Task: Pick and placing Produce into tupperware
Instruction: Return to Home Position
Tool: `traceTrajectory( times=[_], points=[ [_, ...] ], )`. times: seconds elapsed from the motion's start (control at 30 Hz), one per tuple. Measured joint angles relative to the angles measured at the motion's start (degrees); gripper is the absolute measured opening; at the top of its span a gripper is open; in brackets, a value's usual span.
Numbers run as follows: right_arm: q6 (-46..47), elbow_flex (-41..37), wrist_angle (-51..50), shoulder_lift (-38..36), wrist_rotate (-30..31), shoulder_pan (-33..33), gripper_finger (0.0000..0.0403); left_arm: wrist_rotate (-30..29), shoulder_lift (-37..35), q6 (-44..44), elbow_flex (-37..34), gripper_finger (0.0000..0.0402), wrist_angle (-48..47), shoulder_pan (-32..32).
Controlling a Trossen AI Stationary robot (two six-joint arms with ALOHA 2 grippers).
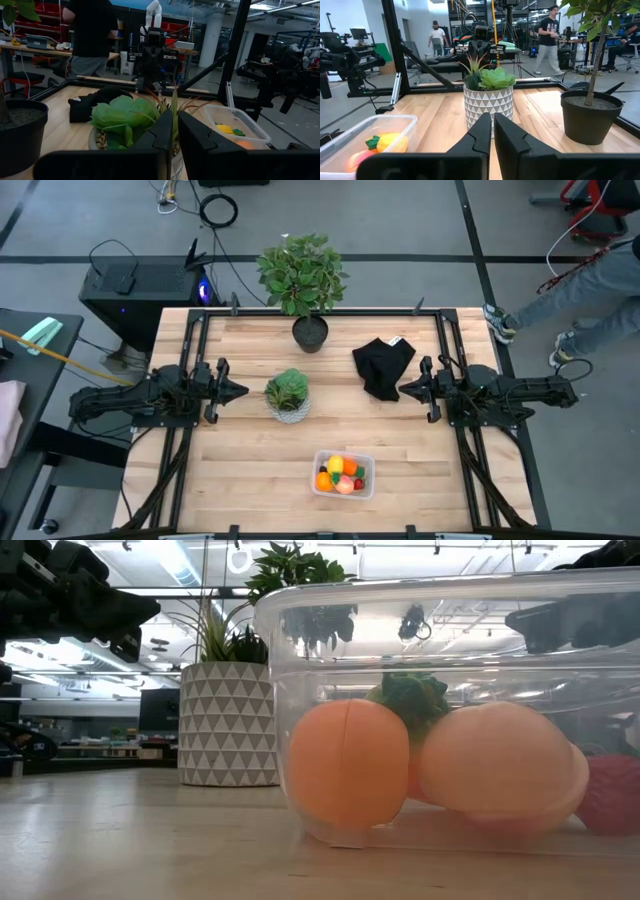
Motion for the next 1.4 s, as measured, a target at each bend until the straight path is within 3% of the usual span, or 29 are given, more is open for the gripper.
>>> traceTrajectory(
  times=[0.17, 0.37, 1.4],
  points=[
    [0.0, 0.0, 0.01, 0.0, 0.0, 0.0, 0.0028, 0.0, 0.0, 1.55, -0.01, 0.0031, 0.01, 0.01],
    [0.0, 0.0, 0.01, 0.0, 0.0, 0.0, 0.003, 0.0, 0.0, 14.98, 0.0, 0.0023, 0.02, 0.0],
    [0.0, 0.0, 0.01, 0.02, 0.0, 0.0, 0.0028, 0.0, 0.0, 14.97, -0.01, 0.0036, 0.0, 0.02]
  ],
)
